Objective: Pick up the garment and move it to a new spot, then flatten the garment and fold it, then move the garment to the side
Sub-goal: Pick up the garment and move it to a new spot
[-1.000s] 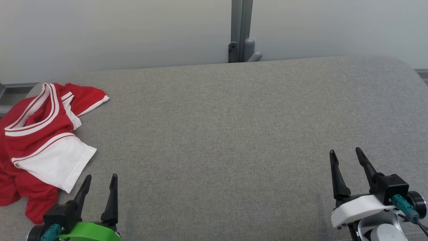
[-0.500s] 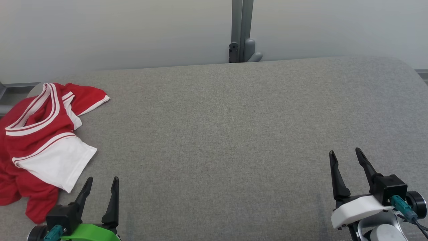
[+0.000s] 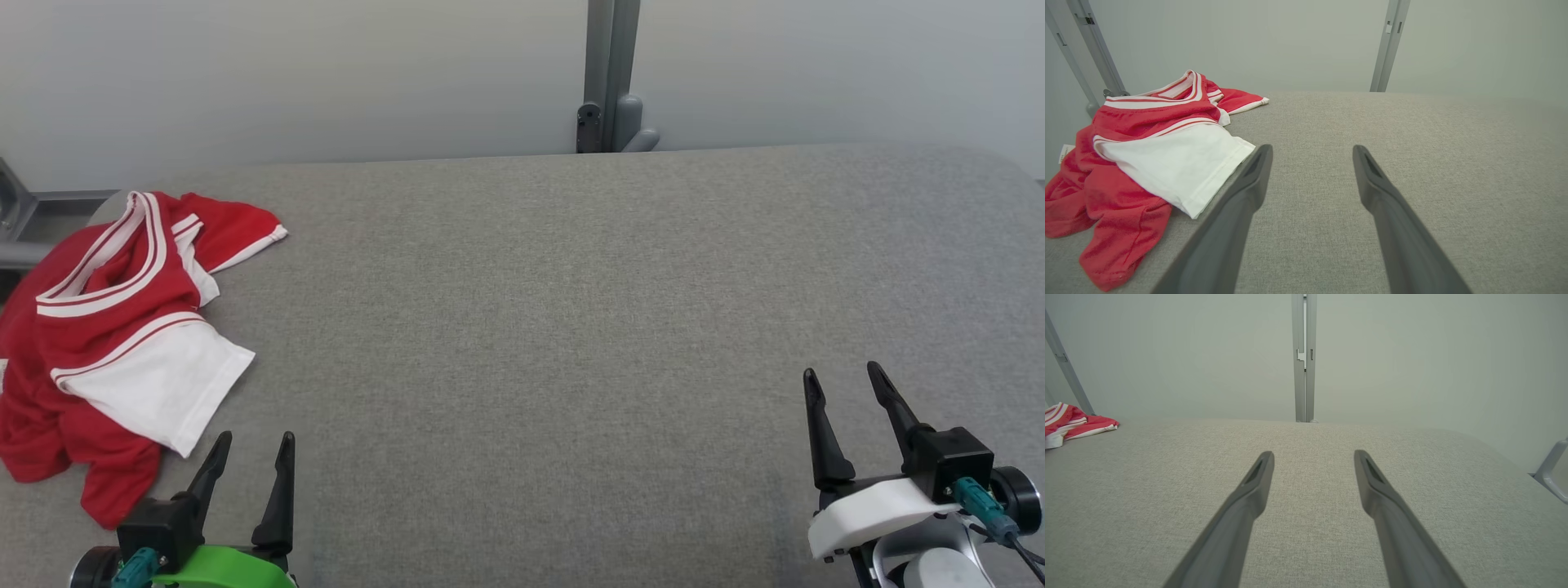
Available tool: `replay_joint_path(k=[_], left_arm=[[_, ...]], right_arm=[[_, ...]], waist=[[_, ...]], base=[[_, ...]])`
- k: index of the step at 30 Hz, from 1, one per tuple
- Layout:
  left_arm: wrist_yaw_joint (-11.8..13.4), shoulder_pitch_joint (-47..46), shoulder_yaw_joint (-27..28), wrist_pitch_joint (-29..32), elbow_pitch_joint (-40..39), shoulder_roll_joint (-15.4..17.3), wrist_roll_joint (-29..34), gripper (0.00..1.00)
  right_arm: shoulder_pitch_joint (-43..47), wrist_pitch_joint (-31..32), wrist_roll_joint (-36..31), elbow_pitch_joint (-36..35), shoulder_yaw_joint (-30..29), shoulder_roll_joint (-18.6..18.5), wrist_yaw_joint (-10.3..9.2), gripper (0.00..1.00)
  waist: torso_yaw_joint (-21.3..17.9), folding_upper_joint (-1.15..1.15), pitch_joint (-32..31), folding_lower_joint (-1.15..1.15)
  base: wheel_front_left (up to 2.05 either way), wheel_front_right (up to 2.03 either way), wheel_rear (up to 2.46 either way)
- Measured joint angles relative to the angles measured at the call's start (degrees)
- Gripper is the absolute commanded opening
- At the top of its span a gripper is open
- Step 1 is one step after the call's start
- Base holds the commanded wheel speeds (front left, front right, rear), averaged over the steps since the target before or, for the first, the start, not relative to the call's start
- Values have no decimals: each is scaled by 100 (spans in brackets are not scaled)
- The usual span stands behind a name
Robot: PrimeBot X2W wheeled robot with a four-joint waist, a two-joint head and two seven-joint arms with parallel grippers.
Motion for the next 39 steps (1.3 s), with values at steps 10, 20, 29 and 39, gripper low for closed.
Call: replay_joint_path(k=[10,20,29,39], left_arm=[[-1,-9,-14,0,14,18,14,100],[0,275,316,0,15,82,-3,100],[0,325,499,0,-123,0,-2,100],[-1,-998,396,-8,189,-171,-544,100]], right_arm=[[71,-5,-7,-23,83,8,0,100],[-33,-5,16,66,543,59,1,100],[-97,-5,38,91,799,63,1,100],[-906,-5,-119,-227,931,-383,1,100]], waist=[[599,0,-24,0],[1568,0,-88,0],[2014,0,-56,0],[1919,0,621,0]], base=[[0,0,0],[0,0,0],[0,0,0],[0,0,0]])
